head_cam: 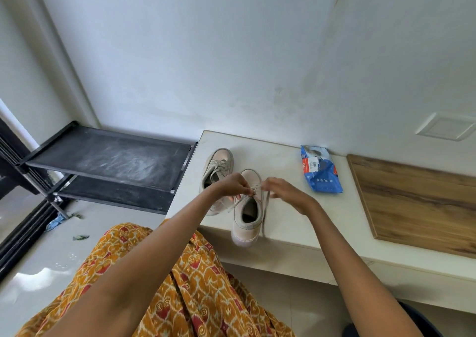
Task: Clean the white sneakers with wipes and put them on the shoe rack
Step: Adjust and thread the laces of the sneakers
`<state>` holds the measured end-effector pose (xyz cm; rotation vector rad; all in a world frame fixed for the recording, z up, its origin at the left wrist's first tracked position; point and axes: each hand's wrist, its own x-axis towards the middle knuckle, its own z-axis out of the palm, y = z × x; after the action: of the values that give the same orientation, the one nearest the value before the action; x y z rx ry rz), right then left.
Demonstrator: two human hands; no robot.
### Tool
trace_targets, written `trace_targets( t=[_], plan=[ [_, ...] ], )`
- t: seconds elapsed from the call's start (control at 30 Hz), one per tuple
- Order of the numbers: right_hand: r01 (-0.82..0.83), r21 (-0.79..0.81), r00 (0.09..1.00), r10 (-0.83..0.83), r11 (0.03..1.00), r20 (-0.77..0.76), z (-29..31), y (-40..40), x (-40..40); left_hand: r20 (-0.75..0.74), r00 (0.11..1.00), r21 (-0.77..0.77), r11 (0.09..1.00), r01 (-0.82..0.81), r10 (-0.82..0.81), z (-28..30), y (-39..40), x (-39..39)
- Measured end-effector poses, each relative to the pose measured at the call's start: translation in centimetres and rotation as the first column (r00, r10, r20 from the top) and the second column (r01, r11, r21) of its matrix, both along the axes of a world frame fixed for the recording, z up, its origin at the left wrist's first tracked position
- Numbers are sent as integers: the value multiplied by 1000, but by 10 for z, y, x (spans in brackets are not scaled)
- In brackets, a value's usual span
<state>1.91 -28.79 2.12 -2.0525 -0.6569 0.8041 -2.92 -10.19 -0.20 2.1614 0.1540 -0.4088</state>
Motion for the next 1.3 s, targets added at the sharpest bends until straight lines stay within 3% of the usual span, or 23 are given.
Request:
trace_targets(
  t=[0.03,0.1,0.17,0.23,0.27,0.33,0.4,0.43,0.53,0.77,1.03,1.17,1.3],
  plan=[
    [121,187,987,-98,975,-125,3,-3,1,0,1000,-4,1000,0,0,0,0,0],
    [406,490,886,-200,771,-419,9,-9,7,3,1000,-6,1000,-1,1,-1,-1,-1],
    [590,585,770,-171,556,-615,16,-9,12,5,1000,-2,1000,-3,3,-1,-2,-1],
    [637,592,735,-158,493,-659,17,-5,12,-1,1000,-2,1000,-1,1,0,-2,-1],
    [613,578,751,-172,538,-637,18,-3,9,-7,1000,-5,1000,3,-3,0,-2,-1],
    [430,485,874,-215,761,-437,17,1,0,-24,1000,-20,1000,0,-1,0,-1,-2],
    [129,254,987,-100,959,-124,9,4,-5,-55,998,-60,998,-19,15,-1,0,-2],
    [-1,129,1000,1,992,-2,4,4,-5,-70,997,-83,996,-28,22,-1,0,-2],
    [-174,-120,953,198,977,230,-7,4,-3,-98,995,-126,991,-38,26,-1,1,-3],
    [-123,-144,907,170,982,385,-7,11,-4,-102,995,-191,981,-25,6,-1,5,-8],
    [-59,-173,934,115,983,339,0,20,4,-52,999,-229,973,-3,-10,-3,9,-15],
    [-61,-188,930,124,980,346,-3,22,3,61,998,-75,997,21,-16,-4,5,-14],
    [-92,-159,953,133,983,271,0,15,4,241,970,70,996,-56,38,-13,-3,-16]
  ],
)
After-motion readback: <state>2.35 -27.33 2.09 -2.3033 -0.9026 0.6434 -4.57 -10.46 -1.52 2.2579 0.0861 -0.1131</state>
